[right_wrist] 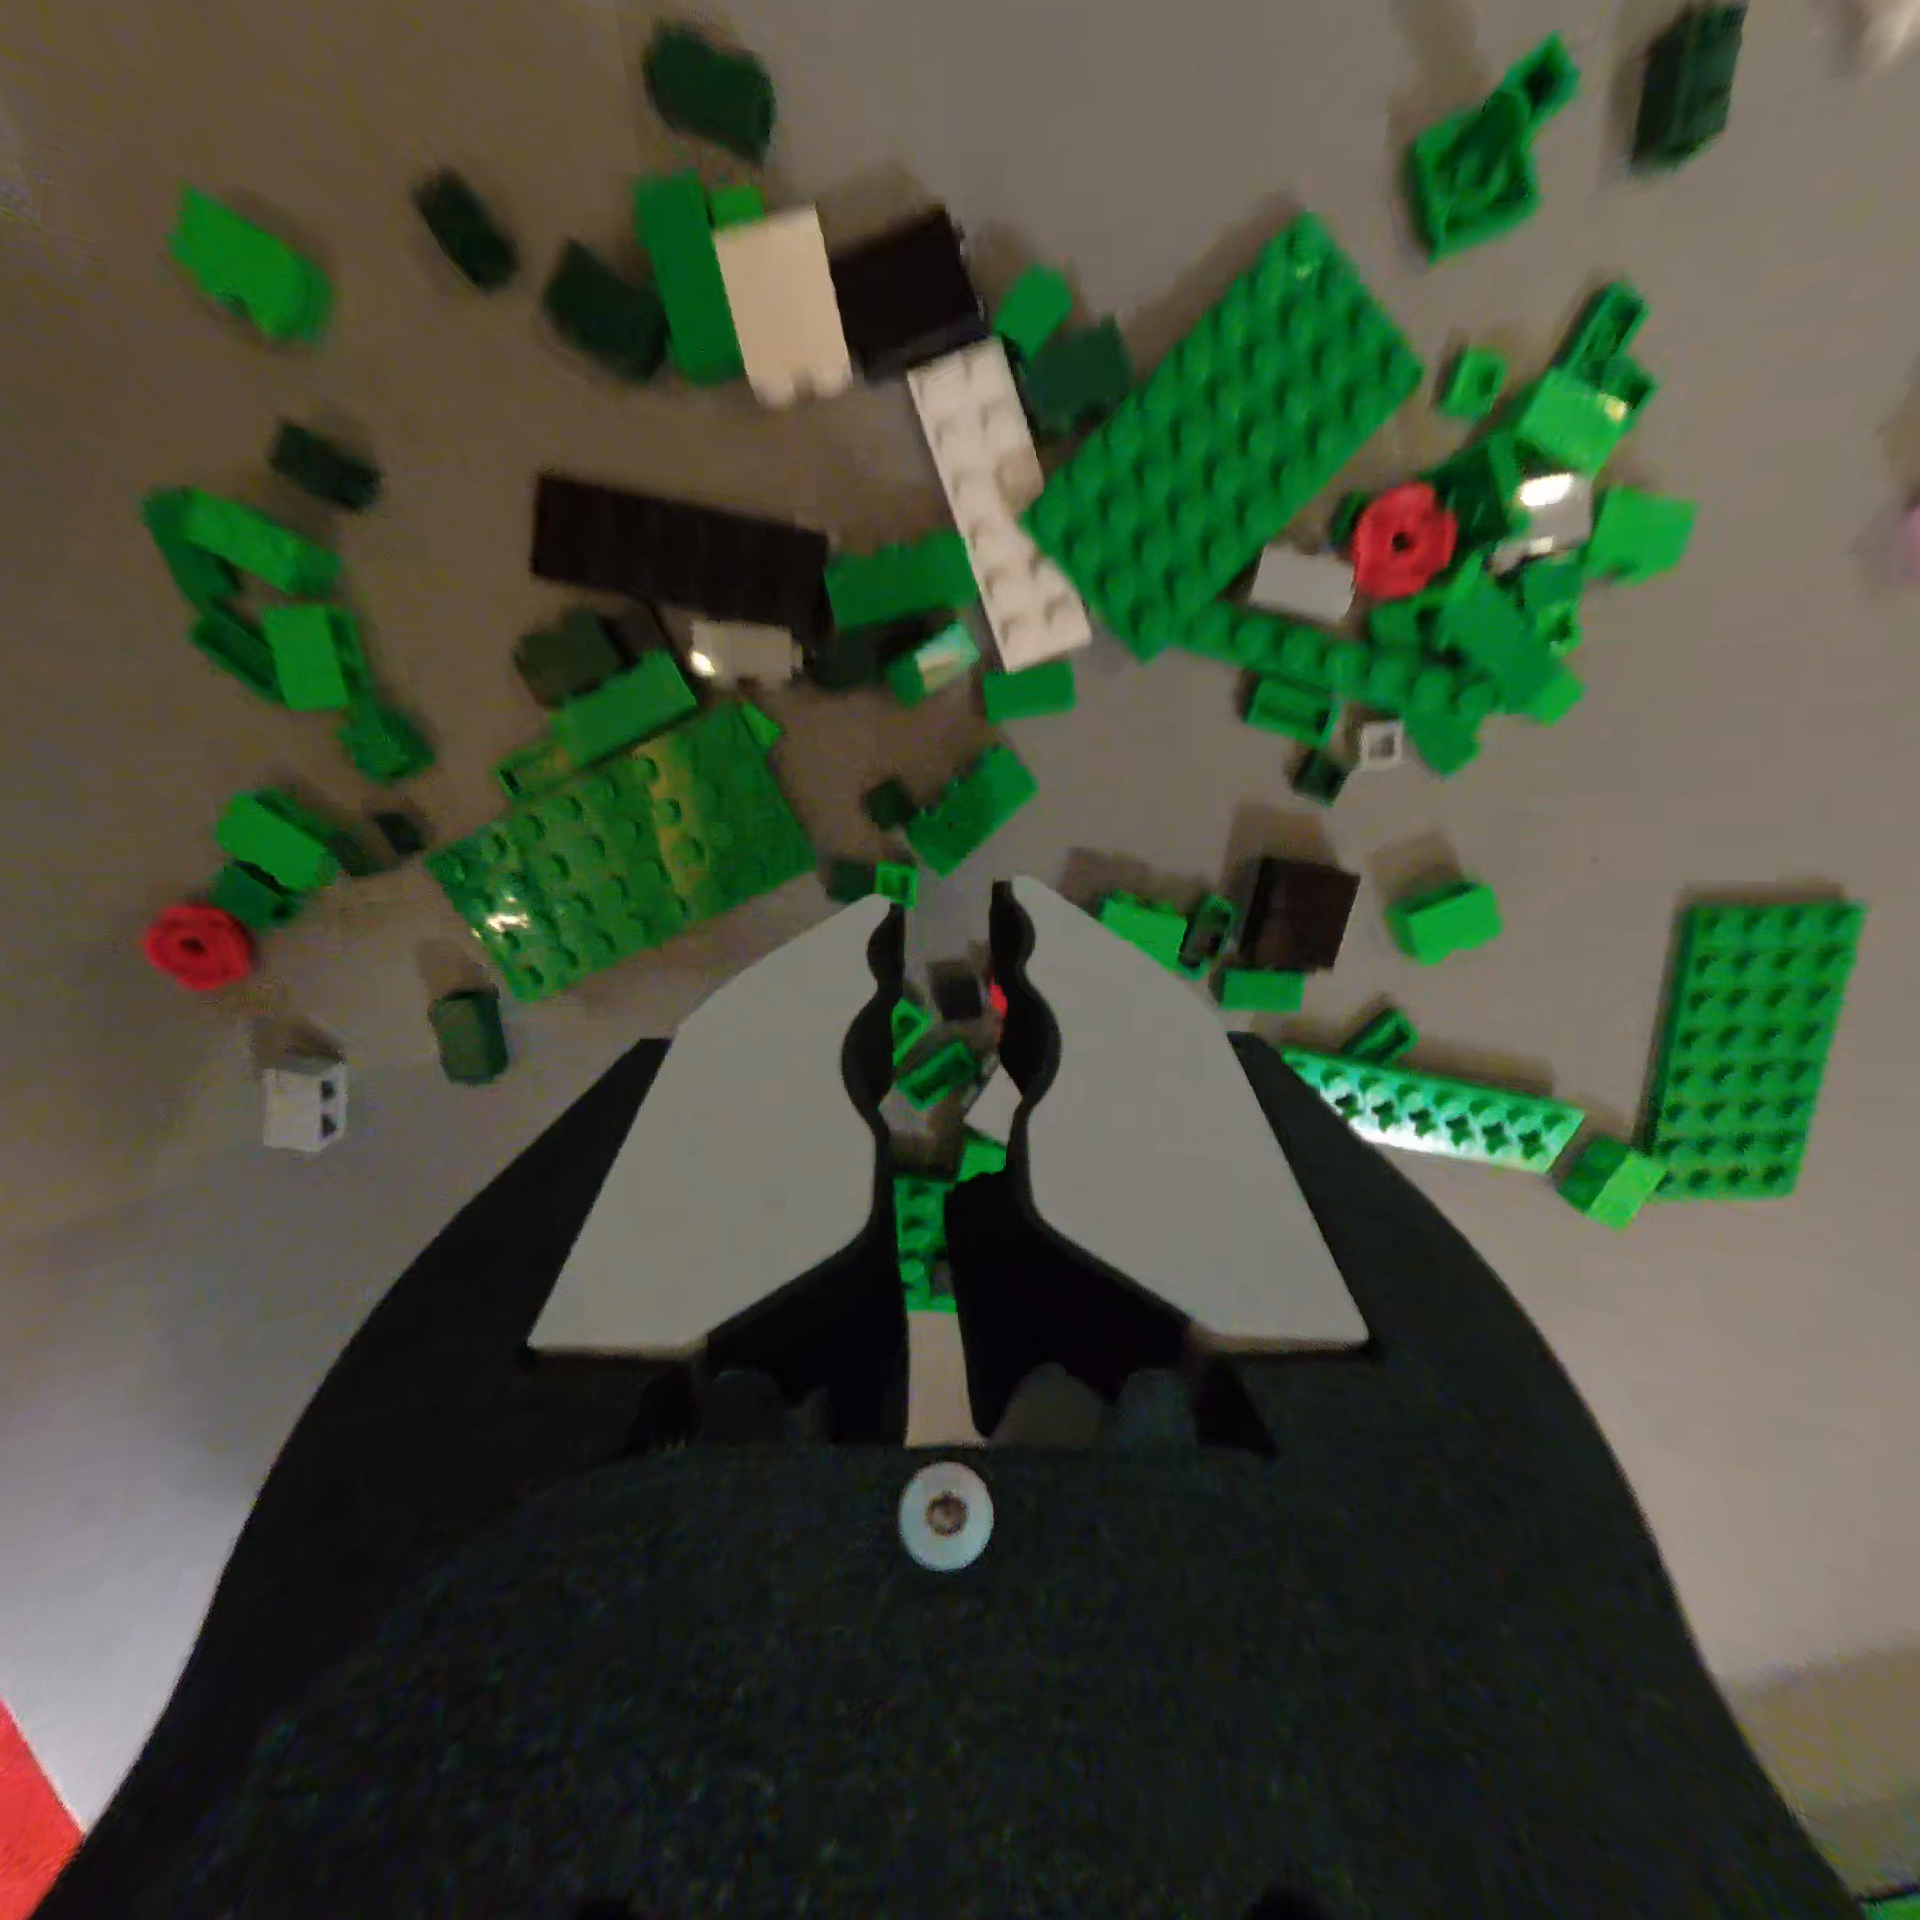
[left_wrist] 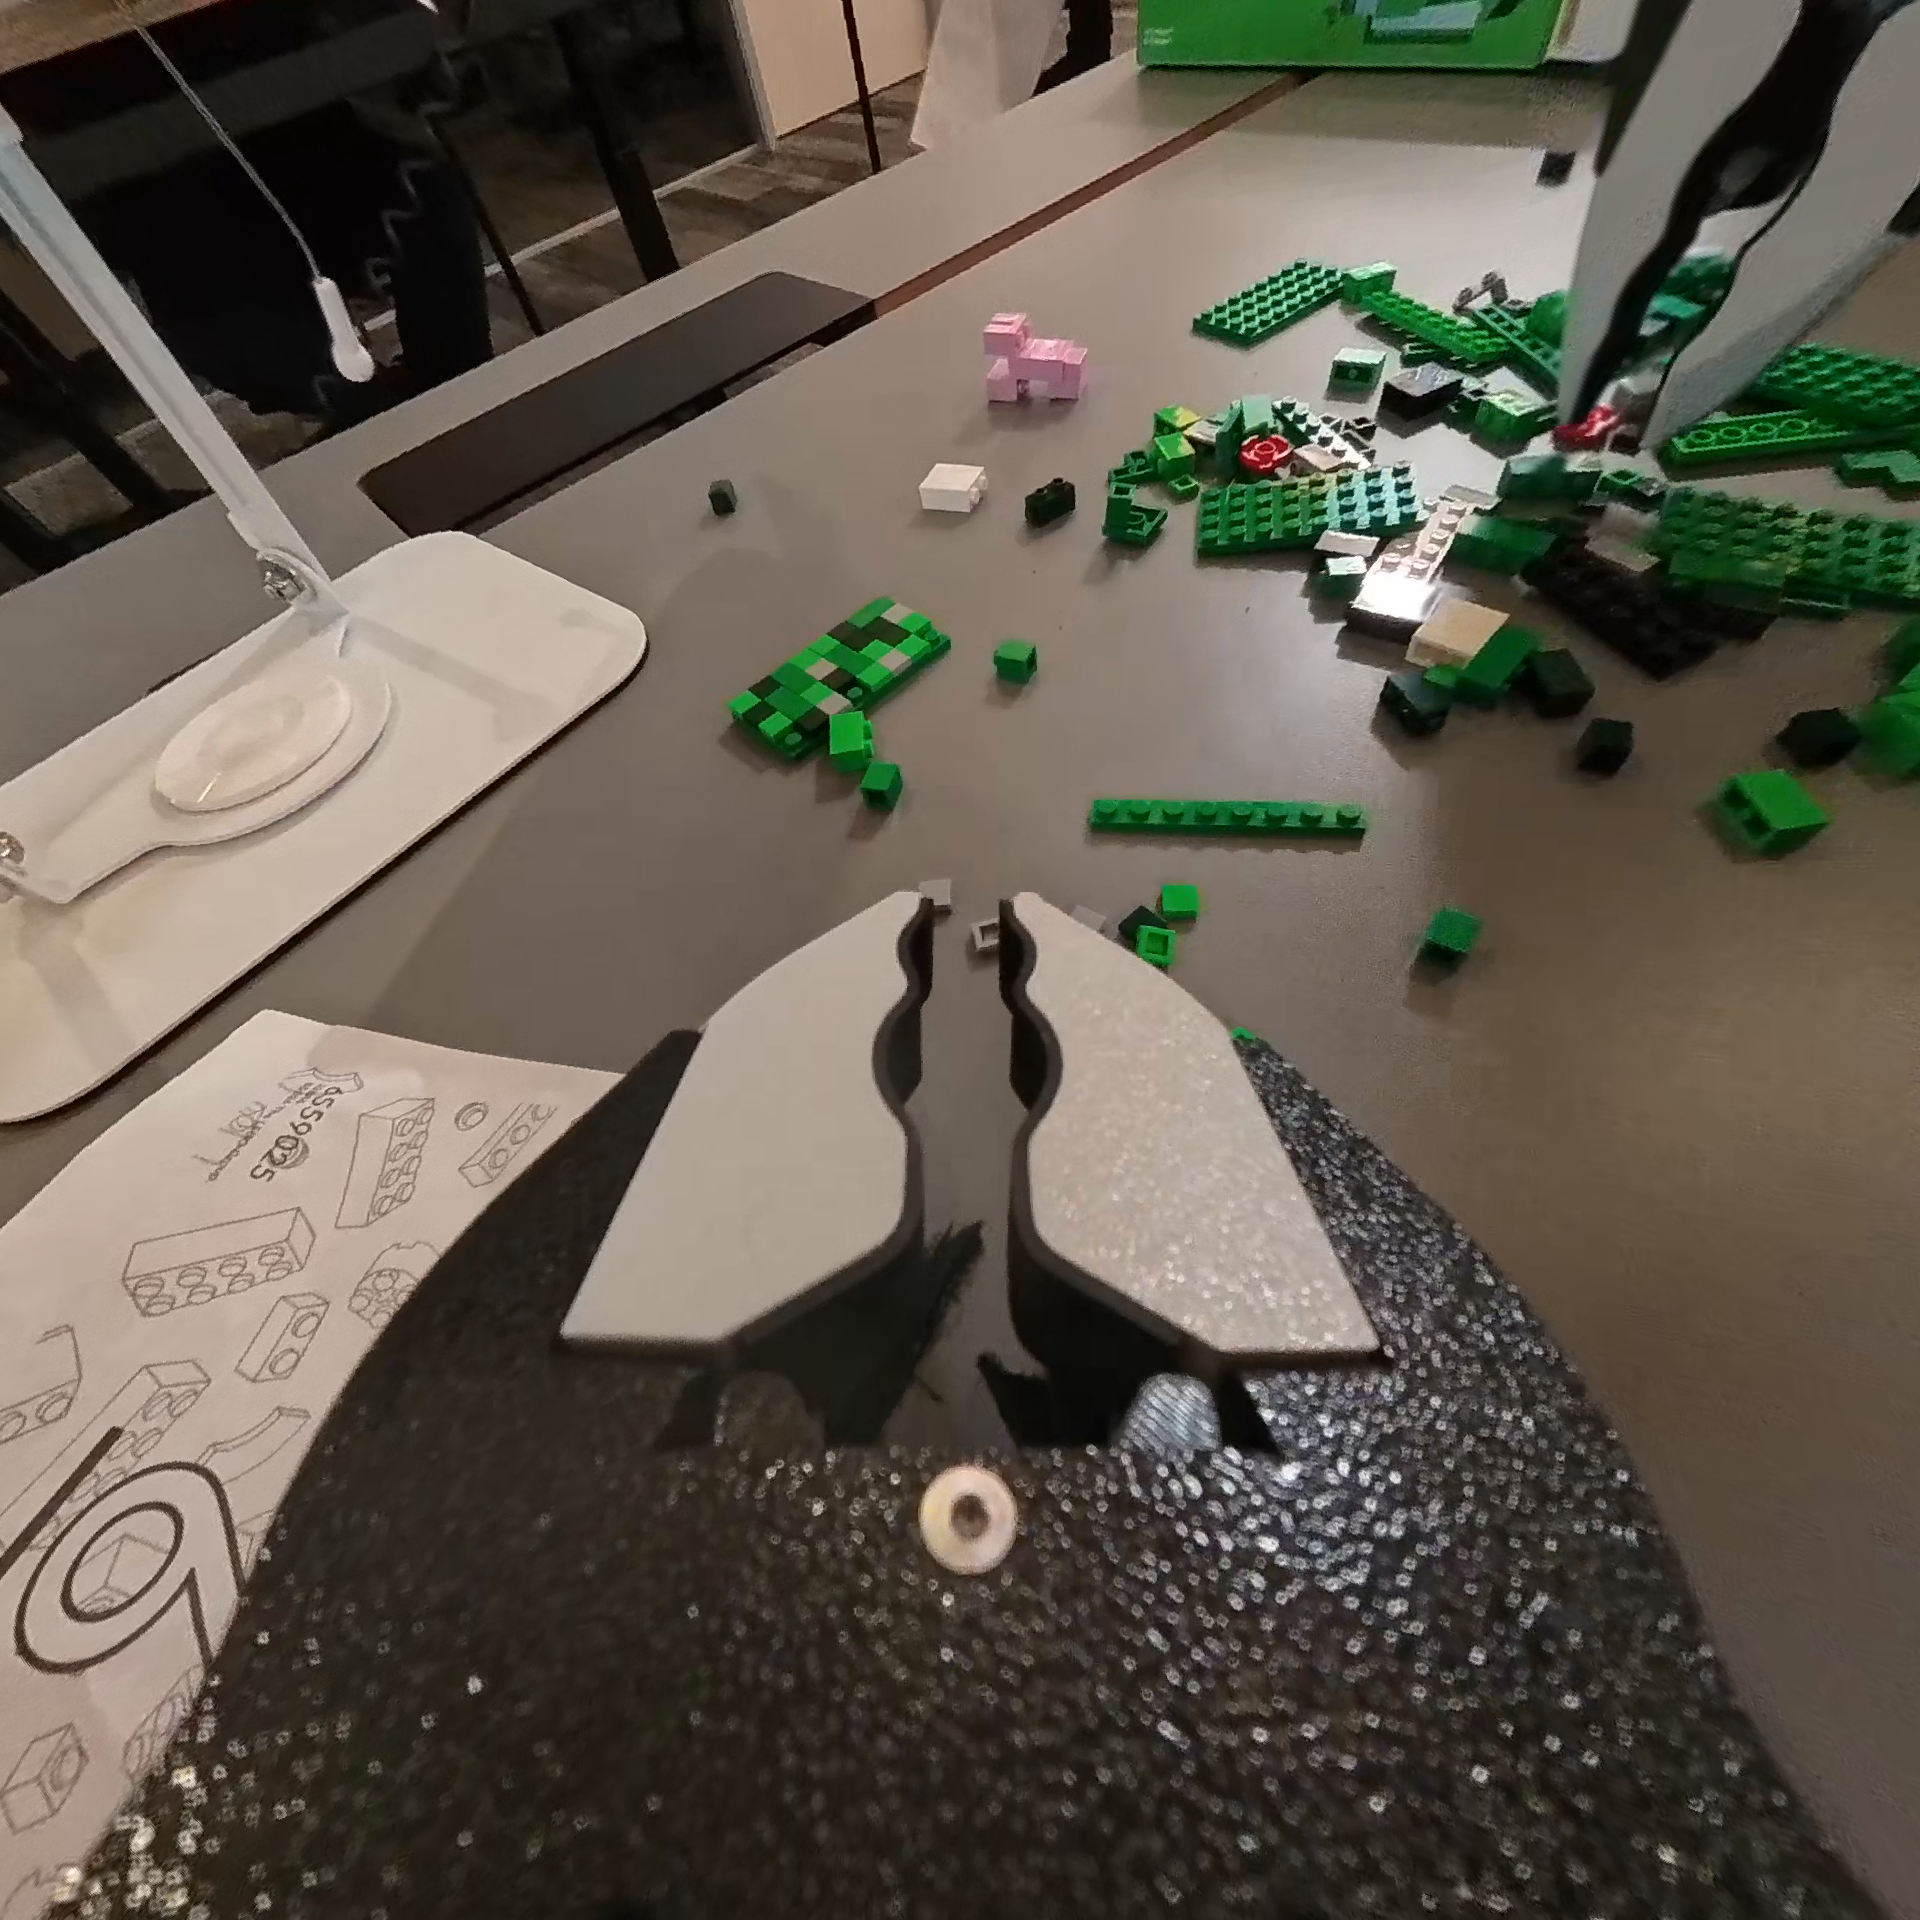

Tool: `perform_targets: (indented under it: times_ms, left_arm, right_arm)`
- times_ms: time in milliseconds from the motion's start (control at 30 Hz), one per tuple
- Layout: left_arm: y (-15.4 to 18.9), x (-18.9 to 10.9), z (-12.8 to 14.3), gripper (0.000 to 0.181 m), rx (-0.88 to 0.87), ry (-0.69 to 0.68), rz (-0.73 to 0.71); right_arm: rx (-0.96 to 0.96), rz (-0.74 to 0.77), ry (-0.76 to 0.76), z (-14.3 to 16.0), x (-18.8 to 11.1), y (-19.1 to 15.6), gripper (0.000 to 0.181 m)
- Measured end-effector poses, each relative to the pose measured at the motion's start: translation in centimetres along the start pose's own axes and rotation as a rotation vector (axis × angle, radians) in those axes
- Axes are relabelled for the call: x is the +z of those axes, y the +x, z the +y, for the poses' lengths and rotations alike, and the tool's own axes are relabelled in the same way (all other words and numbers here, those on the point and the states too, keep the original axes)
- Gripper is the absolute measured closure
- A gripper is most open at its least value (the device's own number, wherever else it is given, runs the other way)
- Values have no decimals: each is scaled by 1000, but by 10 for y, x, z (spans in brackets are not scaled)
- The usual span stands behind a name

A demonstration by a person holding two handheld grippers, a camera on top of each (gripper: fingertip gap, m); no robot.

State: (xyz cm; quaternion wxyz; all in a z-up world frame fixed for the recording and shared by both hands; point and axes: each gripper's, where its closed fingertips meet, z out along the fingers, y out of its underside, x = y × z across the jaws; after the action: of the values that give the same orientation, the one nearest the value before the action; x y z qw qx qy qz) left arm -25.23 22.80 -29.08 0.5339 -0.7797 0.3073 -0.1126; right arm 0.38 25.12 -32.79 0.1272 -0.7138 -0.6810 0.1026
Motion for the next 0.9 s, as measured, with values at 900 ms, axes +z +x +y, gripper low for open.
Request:
perform_targets:
  times_ms: [900]
  left_arm:
    - [3, 2, 1, 169, 4, -15, 20]
  right_arm:
    - [6, -49, 108, -15, -7, -9, 173]
